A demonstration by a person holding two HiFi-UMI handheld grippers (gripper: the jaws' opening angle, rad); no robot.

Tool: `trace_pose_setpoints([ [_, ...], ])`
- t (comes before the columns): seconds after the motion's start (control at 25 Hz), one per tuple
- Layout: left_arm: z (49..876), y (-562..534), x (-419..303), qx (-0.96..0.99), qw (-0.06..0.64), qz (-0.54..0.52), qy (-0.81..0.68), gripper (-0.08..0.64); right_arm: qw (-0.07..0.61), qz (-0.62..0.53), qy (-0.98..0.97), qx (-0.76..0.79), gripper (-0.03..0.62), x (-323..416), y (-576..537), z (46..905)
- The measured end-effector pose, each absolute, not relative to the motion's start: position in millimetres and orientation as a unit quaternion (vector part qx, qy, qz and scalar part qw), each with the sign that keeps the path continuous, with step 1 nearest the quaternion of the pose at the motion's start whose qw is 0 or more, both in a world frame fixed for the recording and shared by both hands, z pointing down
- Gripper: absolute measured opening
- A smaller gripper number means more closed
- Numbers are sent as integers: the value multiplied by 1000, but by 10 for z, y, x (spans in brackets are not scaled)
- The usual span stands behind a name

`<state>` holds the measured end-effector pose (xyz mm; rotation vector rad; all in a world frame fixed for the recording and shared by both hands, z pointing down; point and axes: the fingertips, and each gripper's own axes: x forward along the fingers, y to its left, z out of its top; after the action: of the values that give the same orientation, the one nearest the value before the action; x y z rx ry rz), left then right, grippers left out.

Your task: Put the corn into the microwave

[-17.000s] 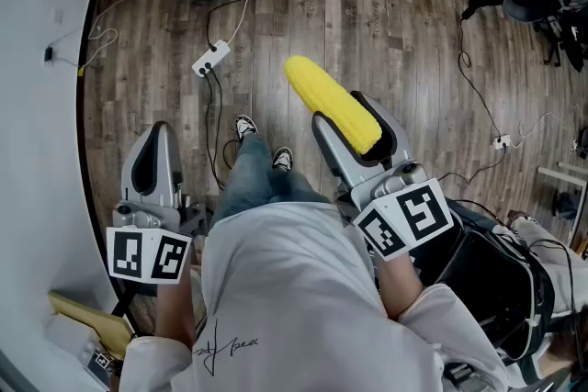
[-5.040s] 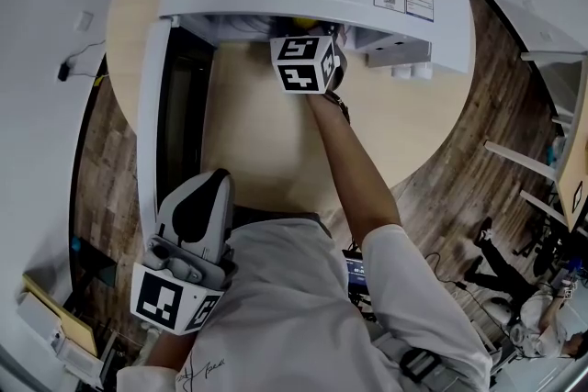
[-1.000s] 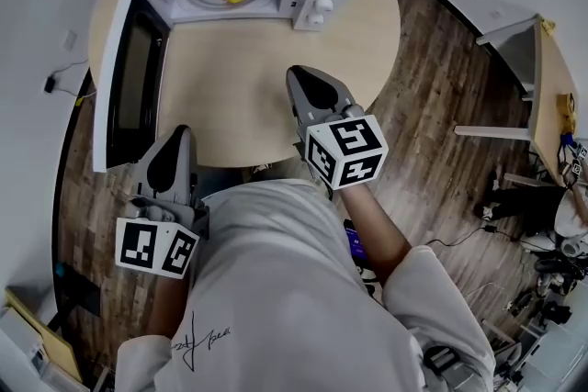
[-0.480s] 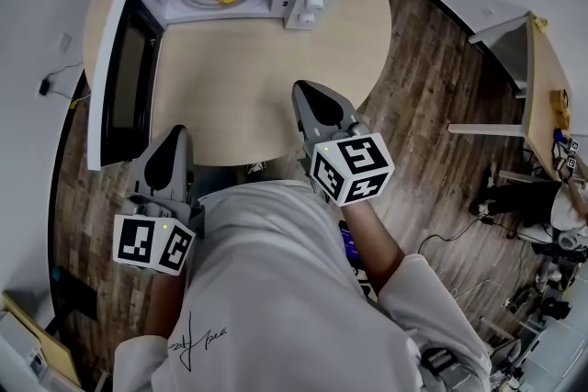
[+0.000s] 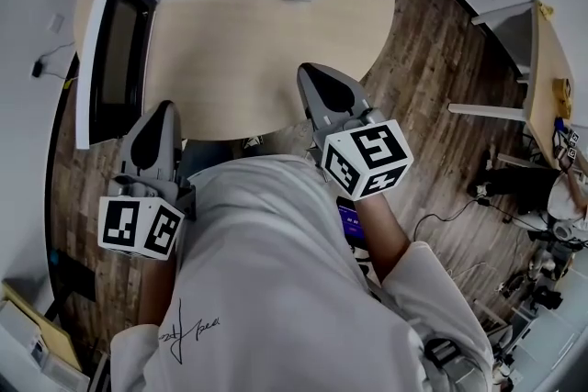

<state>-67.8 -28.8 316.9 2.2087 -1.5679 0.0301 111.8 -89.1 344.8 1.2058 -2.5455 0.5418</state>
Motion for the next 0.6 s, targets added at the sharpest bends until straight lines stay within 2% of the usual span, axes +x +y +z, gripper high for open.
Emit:
trace_pose_setpoints([
  [0.6, 3358, -330, -848, 757, 235, 42, -608, -11, 146, 205, -880, 404, 11, 1138, -858, 3490],
])
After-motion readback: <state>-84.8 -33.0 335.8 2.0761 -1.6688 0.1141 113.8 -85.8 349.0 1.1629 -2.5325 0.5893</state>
